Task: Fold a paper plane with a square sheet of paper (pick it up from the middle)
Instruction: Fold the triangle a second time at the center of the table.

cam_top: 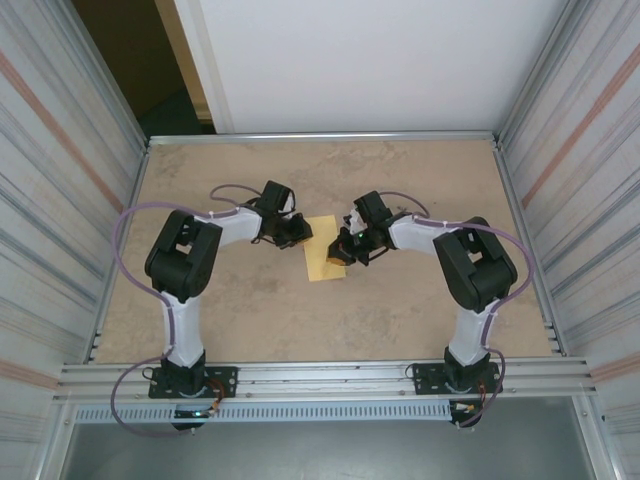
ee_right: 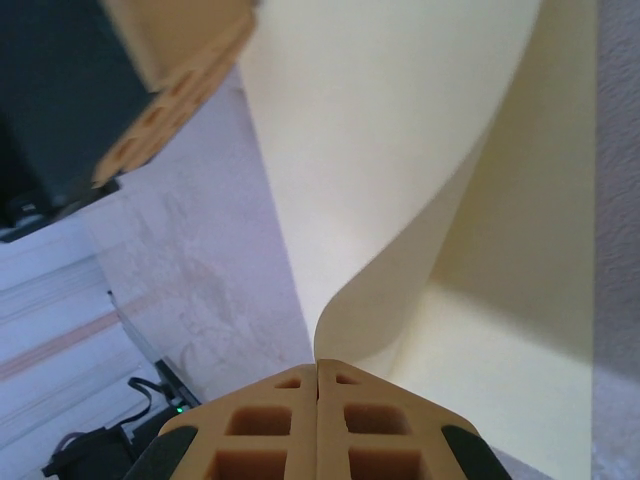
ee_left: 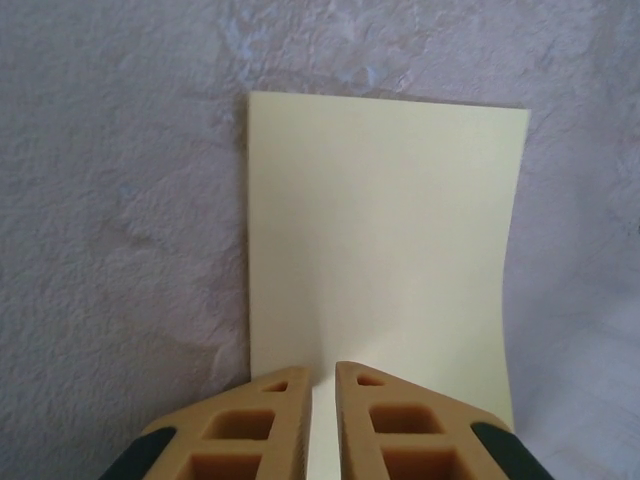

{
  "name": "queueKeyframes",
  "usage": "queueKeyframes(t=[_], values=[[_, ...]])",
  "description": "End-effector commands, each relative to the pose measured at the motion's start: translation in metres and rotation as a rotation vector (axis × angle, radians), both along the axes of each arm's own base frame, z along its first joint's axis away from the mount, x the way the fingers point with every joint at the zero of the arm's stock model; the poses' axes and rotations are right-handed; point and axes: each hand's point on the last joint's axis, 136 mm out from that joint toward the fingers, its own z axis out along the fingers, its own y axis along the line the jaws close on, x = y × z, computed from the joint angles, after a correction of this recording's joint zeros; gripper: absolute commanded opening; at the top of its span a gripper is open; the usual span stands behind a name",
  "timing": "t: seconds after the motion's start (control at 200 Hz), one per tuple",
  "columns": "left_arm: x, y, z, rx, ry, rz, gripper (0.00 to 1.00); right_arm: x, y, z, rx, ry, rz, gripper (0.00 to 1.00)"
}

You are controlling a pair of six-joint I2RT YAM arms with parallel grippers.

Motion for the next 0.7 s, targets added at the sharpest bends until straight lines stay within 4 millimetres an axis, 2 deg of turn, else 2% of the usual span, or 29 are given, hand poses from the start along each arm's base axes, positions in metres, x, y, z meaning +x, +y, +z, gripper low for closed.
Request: queueKeyframes(t=[0.0, 0.376, 0.697], values=[[-0.007, 0.0, -0.013, 0.015, 0.036, -0.016, 0.15, -0.003, -0.005, 0.009, 0.008, -0.011, -0.001, 0.0], [-0.016, 0.001, -0.023, 0.039, 0.076, -0.018, 0.14, 0.022, 0.017, -0.005, 0.033, -0.018, -0.038, 0.0], [-0.018, 0.002, -0.027, 0.041, 0.09, -0.009, 0.14, 0.029, 0.026, -0.018, 0.043, -0.006, -0.058, 0.0]])
